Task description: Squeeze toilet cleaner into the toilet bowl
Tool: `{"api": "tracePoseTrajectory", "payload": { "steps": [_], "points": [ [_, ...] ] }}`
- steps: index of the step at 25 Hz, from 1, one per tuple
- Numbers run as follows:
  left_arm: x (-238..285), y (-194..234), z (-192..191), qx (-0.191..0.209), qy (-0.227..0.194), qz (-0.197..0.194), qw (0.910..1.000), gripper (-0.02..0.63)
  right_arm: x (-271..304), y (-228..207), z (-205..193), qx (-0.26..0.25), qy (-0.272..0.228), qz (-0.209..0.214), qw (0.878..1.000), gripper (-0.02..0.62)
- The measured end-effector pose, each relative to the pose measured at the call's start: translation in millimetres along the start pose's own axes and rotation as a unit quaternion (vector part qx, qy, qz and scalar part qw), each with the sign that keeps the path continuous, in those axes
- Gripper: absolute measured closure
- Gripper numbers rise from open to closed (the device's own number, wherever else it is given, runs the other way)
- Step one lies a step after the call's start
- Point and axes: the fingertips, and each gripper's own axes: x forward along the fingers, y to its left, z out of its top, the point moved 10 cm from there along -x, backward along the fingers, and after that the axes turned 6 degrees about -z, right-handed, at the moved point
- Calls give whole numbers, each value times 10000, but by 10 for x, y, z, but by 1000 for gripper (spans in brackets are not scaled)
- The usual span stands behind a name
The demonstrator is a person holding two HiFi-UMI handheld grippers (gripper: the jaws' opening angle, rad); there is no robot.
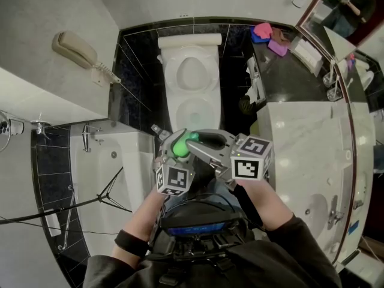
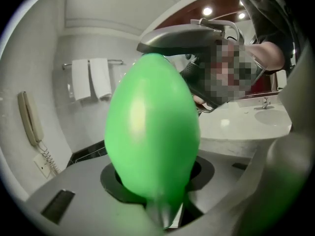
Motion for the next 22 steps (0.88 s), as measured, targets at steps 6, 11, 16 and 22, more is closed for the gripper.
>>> {"api": "tracePoseTrajectory", "payload": {
  "steps": [6,11,16,22],
  "points": [
    [0,-11,-44,-89,-32,-59,9999,423,2,5,-21,-1,-120,-13,9999,433],
    [-73,55,-3,-306,-151,-368,9987,423,1,25,27,-342,-407,115,9985,350],
    [-217,118,241,-433,-618,-1883,9792,423,-107,79,130,-934,-869,962,9872,333],
    [-417,110,496,-894,-976,-3571,9246,422,-256,241,353,-1865,-1307,2066,9516,328]
  ]
}}
